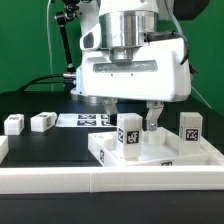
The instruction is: Assemble square table
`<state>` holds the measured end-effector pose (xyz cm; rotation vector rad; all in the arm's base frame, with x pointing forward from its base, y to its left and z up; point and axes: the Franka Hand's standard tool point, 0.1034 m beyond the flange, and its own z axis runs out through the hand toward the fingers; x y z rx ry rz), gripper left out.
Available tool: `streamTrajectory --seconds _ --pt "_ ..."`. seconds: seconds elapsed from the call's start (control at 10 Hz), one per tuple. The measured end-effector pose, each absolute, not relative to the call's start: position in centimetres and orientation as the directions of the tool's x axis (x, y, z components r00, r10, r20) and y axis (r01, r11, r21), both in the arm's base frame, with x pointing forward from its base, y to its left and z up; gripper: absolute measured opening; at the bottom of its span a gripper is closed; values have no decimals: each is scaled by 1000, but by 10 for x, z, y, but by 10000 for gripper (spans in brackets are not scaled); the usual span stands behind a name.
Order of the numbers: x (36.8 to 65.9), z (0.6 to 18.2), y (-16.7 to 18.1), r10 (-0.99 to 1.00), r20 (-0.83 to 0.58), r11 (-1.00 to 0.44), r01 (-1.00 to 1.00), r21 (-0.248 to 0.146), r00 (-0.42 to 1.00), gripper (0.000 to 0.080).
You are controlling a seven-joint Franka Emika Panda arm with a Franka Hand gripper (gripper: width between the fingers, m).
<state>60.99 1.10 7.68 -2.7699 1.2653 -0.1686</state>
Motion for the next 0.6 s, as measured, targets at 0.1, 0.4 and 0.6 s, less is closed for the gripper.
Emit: streamTrajectory --seconds 0.1,0.4,0.6 --pt "610 77 12 -692 72 -721 -682 -122 719 648" --pt "612 79 7 -498 78 -866 -491 -98 864 649" --pt "613 80 6 -380 84 -924 -373 -86 921 649"
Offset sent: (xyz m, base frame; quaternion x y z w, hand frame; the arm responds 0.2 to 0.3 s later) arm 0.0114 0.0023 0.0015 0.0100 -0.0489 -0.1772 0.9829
